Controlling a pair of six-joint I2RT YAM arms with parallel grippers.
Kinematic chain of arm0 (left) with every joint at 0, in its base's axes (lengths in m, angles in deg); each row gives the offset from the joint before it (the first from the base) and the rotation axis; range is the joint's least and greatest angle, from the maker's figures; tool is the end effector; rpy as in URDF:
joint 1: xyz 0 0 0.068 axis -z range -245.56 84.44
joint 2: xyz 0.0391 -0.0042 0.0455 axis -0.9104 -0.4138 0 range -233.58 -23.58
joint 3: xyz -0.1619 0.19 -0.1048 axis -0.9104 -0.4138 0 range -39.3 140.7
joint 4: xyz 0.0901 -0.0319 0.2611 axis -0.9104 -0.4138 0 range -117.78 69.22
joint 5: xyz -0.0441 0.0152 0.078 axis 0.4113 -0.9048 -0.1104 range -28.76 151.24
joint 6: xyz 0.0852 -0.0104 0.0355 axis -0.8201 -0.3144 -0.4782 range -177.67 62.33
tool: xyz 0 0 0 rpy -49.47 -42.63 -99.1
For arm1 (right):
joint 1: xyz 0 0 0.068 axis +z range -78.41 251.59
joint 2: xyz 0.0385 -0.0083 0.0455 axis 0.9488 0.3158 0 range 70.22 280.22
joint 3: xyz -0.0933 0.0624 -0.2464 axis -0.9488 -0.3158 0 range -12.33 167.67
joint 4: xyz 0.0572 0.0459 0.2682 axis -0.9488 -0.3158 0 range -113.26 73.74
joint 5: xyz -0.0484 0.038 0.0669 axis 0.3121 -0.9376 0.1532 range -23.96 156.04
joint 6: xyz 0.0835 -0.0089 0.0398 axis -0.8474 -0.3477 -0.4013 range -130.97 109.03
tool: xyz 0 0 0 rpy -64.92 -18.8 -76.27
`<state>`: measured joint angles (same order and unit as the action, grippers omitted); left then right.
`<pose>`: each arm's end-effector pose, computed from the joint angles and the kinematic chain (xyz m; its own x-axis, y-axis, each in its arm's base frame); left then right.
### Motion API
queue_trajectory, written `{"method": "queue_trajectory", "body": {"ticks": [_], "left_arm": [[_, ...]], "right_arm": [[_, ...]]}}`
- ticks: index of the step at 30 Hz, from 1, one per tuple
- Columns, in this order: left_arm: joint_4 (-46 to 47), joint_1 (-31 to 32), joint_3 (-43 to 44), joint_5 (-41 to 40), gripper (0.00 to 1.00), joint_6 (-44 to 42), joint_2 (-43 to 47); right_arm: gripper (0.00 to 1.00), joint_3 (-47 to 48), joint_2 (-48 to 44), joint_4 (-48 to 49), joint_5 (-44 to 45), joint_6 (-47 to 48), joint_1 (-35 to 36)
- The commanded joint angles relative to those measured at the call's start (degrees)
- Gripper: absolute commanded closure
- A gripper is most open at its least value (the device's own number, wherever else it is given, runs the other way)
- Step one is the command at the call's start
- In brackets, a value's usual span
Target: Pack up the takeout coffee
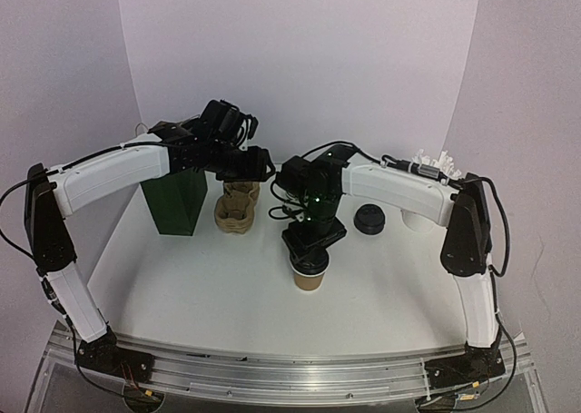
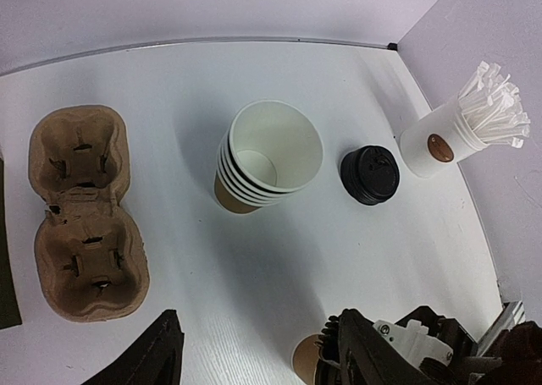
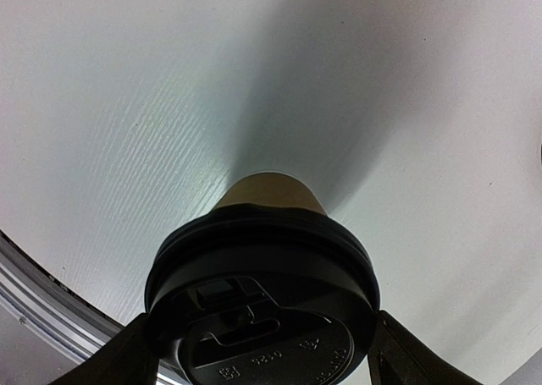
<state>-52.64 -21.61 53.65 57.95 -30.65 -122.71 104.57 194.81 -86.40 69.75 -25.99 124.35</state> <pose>0.3295 -0.3109 0.3064 -0.6952 0.0401 -0.7177 0.3866 0.8626 -0.3263 0.2889 0.3710 0.1995 -0.7751 -0.5923 -0.2201 -0.6060 0.7954 -0.0064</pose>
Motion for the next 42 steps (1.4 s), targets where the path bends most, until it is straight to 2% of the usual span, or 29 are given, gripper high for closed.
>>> {"method": "queue_trajectory", "body": {"ticks": [1,21,42], "left_arm": [[2.3,0.2,0.5,-0.8,0.38,-0.4,1.0],[2.3,0.2,1.3,-0.4,0.38,-1.0,0.3],[2.2,0.2,0.8,-0.8,0.38,-1.0,0.7]], "right_arm": [[0.18,0.8,0.6,-1.4,1.0,0.6,0.7],[0.18,3.4,1.1,-3.5,2.5,0.9,1.5],[0.18,1.9,2.5,-3.2,3.4,1.1,2.0]]}}
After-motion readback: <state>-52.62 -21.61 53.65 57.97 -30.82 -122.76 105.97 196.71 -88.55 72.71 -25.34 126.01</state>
